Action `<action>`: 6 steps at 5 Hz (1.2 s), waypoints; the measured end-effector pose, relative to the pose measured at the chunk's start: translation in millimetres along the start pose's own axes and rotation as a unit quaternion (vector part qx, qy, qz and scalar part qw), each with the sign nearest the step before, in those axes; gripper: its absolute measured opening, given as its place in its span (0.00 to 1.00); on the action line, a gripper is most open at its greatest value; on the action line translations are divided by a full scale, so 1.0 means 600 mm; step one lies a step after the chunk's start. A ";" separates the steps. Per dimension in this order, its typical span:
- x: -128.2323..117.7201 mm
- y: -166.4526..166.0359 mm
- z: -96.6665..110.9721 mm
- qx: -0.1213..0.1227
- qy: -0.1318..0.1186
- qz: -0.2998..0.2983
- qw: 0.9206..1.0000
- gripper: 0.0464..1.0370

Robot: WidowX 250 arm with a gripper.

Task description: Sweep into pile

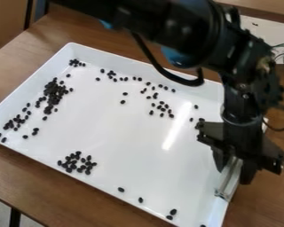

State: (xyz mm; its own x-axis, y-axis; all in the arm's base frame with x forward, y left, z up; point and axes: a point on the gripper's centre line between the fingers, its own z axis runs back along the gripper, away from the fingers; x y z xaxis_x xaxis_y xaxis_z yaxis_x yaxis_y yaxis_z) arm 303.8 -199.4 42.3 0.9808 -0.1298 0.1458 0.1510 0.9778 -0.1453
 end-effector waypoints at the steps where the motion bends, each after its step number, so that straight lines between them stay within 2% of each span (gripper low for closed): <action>1: 0.022 0.029 0.044 -0.002 -0.029 0.019 0.999 0.32; 2: 0.023 0.032 0.051 -0.011 -0.021 0.024 0.999 0.32; 4: 0.019 0.035 -0.007 -0.022 0.016 0.028 0.999 0.32; 6: 0.037 0.053 -0.048 -0.029 0.030 0.038 0.998 0.32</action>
State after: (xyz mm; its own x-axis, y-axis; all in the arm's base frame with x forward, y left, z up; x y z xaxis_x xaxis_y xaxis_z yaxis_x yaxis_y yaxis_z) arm 334.2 -175.8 12.4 0.9951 -0.0659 0.0741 0.0801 0.9743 -0.2104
